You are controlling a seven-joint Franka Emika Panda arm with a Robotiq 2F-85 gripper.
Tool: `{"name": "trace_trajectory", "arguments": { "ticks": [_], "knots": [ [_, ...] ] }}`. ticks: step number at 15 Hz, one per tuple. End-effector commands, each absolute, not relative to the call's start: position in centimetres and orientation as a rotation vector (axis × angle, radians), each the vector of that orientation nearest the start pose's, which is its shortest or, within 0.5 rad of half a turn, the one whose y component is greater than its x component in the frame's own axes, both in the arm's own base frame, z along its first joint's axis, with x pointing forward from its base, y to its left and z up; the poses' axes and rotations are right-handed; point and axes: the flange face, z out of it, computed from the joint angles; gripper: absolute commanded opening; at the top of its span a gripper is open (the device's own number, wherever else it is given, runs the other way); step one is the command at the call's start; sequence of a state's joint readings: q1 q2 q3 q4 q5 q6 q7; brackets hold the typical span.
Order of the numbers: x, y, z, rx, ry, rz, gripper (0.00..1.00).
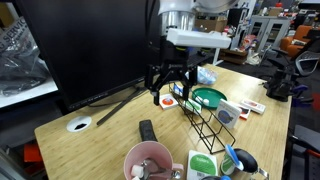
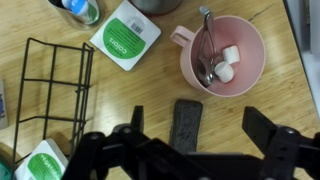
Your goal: Move the black object to the front of the table
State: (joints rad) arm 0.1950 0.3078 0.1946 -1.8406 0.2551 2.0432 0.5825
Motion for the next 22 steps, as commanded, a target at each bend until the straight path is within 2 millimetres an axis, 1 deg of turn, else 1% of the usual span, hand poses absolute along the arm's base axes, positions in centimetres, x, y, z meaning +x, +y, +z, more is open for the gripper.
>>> {"name": "trace_trajectory", "arguments": {
  "ticks": [1,2,4,5,7,10,14,17,19,22],
  "knots": [
    [60.9,26.9,33.9,-2.929,0.397,0.346,1.0],
    [61.6,27.8,33.0,-2.943,0.37,0.354,1.0],
    [62.4,29.2,31.0,-2.963,0.32,0.394,1.0],
    [62.6,29.7,30.0,-2.976,0.308,0.426,1.0],
    [62.6,30.0,28.1,-2.998,0.293,0.49,1.0],
    [62.6,29.7,25.5,-3.022,0.314,0.547,1.0],
    [63.1,29.2,23.3,-3.023,0.376,0.549,1.0],
    [63.2,28.8,21.4,-2.993,0.412,0.586,1.0],
    [63.3,28.7,20.4,-2.977,0.437,0.588,1.0],
    [63.8,29.2,19.6,-2.968,0.452,0.531,1.0]
  ]
}}
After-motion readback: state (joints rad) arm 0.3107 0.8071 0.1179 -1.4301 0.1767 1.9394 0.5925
